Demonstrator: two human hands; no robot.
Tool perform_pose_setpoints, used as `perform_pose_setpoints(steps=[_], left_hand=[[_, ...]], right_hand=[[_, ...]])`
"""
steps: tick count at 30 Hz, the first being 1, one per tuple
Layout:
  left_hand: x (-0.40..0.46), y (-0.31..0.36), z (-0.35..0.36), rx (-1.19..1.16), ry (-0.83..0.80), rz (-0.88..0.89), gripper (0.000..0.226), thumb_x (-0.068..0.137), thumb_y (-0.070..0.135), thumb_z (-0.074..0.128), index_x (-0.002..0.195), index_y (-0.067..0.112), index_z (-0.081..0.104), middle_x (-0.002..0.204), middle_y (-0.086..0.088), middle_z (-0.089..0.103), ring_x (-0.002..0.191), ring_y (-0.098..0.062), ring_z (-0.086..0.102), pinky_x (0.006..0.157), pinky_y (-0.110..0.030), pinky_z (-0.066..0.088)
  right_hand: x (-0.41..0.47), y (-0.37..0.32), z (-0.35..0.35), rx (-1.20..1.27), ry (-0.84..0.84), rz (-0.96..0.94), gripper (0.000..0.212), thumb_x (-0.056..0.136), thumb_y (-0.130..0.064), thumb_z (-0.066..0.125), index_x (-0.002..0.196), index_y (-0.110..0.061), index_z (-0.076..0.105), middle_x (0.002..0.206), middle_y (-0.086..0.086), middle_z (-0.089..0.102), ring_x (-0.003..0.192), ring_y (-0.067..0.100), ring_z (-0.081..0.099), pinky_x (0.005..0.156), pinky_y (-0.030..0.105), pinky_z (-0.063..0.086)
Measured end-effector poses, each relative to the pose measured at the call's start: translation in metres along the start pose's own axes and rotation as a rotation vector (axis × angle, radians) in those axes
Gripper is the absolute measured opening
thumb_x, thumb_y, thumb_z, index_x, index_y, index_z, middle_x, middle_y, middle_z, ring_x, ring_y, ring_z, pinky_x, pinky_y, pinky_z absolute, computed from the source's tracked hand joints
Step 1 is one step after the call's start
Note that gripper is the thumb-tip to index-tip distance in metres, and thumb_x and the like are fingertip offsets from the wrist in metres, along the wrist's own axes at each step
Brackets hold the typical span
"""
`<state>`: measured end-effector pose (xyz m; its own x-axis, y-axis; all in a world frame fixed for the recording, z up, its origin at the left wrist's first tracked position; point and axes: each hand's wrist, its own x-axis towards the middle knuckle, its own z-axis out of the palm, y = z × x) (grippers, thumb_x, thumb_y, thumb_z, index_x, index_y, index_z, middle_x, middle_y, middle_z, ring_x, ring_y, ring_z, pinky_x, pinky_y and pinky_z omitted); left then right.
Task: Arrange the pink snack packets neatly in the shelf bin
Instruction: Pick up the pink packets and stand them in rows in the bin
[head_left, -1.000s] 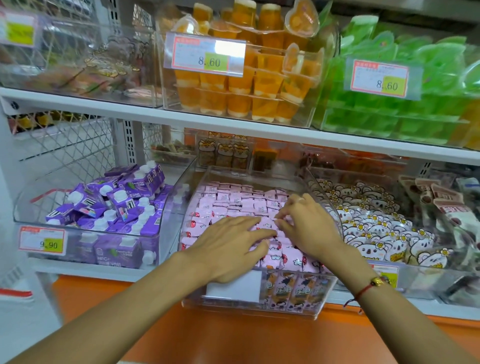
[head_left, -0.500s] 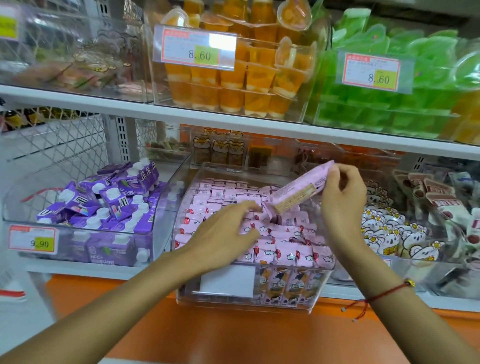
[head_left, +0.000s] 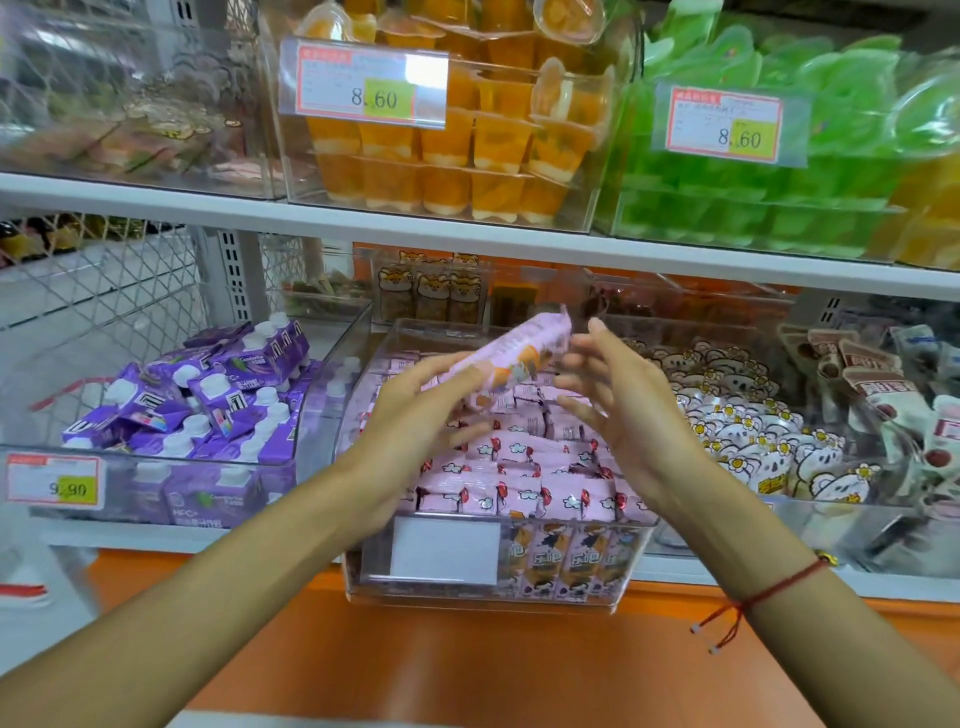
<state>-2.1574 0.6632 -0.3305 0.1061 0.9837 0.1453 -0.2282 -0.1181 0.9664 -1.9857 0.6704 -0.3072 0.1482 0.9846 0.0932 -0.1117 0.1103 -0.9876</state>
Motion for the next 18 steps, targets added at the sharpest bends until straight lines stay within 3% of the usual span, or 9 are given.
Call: perform_pose_setpoints(steps=[2, 6, 10, 12, 15, 17, 18], left_hand=[[0.001, 0.000, 0.002, -0.173, 0.004, -0.134, 0.012, 0.087, 0.024, 0.065, 0.097, 0.018, 0.069, 0.098, -0.010, 0.073, 0.083, -0.015, 0.072, 0.063, -0.022, 0.057], [0.001, -0.001, 0.007, -0.185, -0.014, -0.161, 0.026, 0.086, 0.038, 0.062, 0.097, 0.014, 0.066, 0.088, -0.007, 0.075, 0.081, -0.015, 0.073, 0.058, -0.021, 0.055], [0.002, 0.001, 0.008, -0.152, -0.015, -0.138, 0.045, 0.084, 0.060, 0.048, 0.097, 0.020, 0.063, 0.086, -0.004, 0.076, 0.078, -0.013, 0.073, 0.053, -0.022, 0.054], [0.002, 0.002, 0.010, -0.125, -0.004, -0.112, 0.041, 0.087, 0.058, 0.047, 0.097, 0.022, 0.062, 0.087, -0.003, 0.075, 0.076, -0.012, 0.072, 0.052, -0.024, 0.054], [-0.001, 0.000, 0.010, 0.092, 0.044, 0.016, 0.024, 0.095, 0.044, 0.047, 0.096, 0.024, 0.059, 0.094, 0.000, 0.070, 0.075, -0.007, 0.070, 0.055, -0.024, 0.056], [-0.004, -0.003, 0.005, 0.363, 0.059, 0.191, 0.023, 0.094, 0.048, 0.045, 0.098, 0.028, 0.056, 0.092, 0.005, 0.068, 0.078, -0.007, 0.068, 0.065, -0.032, 0.059], [-0.005, -0.003, 0.002, 0.494, 0.046, 0.279, 0.023, 0.093, 0.050, 0.044, 0.099, 0.031, 0.055, 0.091, 0.007, 0.067, 0.080, -0.008, 0.067, 0.071, -0.036, 0.058]], right_hand=[[-0.002, 0.003, 0.002, -0.042, -0.081, 0.024, 0.039, 0.090, -0.040, 0.057, 0.118, -0.013, 0.060, 0.107, 0.004, 0.067, 0.092, 0.015, 0.063, 0.070, 0.022, 0.054], [-0.005, 0.007, 0.005, -0.065, -0.193, 0.002, 0.039, 0.087, -0.033, 0.065, 0.118, -0.011, 0.059, 0.107, 0.005, 0.070, 0.099, 0.016, 0.063, 0.080, 0.026, 0.048], [-0.005, 0.005, 0.005, -0.073, -0.129, -0.089, 0.026, 0.081, -0.034, 0.070, 0.099, -0.016, 0.065, 0.085, -0.004, 0.072, 0.080, 0.004, 0.065, 0.073, 0.021, 0.049], [-0.007, 0.006, 0.003, -0.064, -0.123, -0.093, 0.024, 0.079, -0.034, 0.072, 0.095, -0.017, 0.067, 0.083, -0.006, 0.072, 0.076, 0.002, 0.066, 0.070, 0.019, 0.049], [-0.008, 0.007, 0.001, -0.222, -0.080, -0.190, 0.037, 0.076, -0.036, 0.074, 0.107, -0.019, 0.062, 0.098, -0.008, 0.070, 0.084, -0.004, 0.064, 0.072, 0.013, 0.046], [-0.008, 0.006, -0.004, -0.553, -0.011, -0.439, 0.056, 0.078, -0.038, 0.073, 0.126, -0.025, 0.049, 0.121, -0.008, 0.056, 0.108, -0.002, 0.052, 0.087, 0.013, 0.041], [-0.009, 0.005, -0.006, -0.738, -0.019, -0.608, 0.062, 0.080, -0.037, 0.071, 0.134, -0.026, 0.043, 0.131, -0.007, 0.049, 0.119, 0.004, 0.043, 0.097, 0.020, 0.036]])
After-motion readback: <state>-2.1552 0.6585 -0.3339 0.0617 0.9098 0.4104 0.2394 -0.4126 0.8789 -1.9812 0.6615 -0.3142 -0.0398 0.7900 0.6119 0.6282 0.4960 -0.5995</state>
